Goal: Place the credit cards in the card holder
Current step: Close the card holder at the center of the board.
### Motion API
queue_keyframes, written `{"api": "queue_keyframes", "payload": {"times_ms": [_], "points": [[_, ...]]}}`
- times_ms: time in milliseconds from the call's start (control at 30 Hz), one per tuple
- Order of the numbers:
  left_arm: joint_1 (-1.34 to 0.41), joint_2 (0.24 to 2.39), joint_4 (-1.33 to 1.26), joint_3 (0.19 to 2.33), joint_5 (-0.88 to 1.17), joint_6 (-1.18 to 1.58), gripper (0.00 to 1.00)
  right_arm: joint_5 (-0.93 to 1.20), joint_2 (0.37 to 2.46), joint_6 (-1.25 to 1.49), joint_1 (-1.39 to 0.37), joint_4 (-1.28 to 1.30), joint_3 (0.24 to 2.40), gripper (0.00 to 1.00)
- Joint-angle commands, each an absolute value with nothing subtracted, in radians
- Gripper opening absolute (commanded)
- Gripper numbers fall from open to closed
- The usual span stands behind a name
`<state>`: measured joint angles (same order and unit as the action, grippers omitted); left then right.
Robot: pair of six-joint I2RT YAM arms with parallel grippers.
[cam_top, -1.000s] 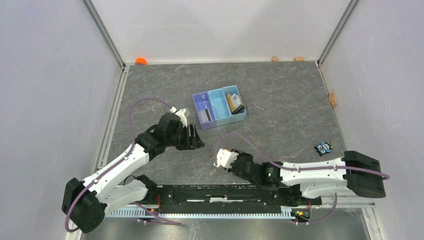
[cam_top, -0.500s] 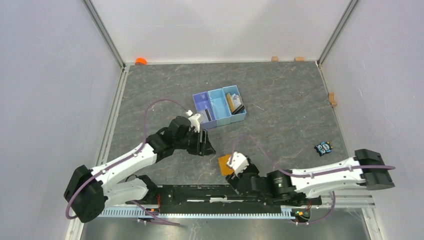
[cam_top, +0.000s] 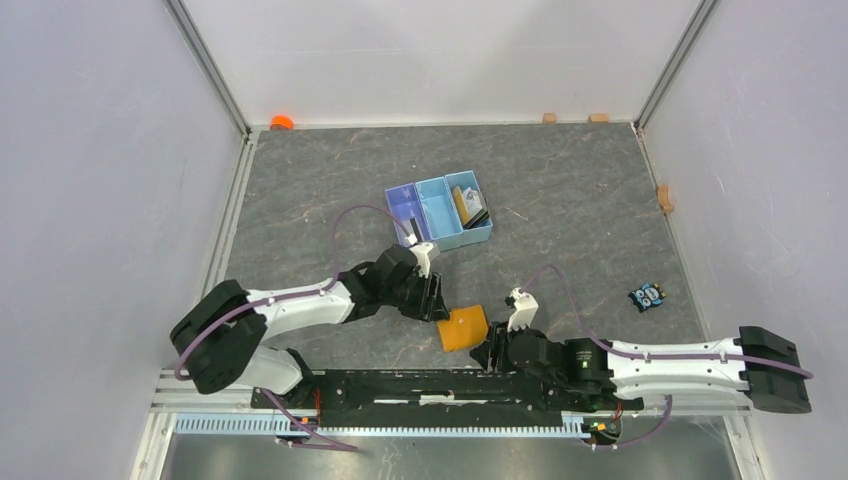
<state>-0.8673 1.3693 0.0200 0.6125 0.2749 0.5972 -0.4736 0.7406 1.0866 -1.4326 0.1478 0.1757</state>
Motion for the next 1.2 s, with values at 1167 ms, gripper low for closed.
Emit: {"api": "queue_keyframes", "payload": {"times_ms": [1167], "points": [[-1.071, 1.05, 0.095, 0.467, -0.018, 0.7, 0.62, -0.349, 1.093, 0.774, -1.177, 0.144, 0.421, 0.77]]}}
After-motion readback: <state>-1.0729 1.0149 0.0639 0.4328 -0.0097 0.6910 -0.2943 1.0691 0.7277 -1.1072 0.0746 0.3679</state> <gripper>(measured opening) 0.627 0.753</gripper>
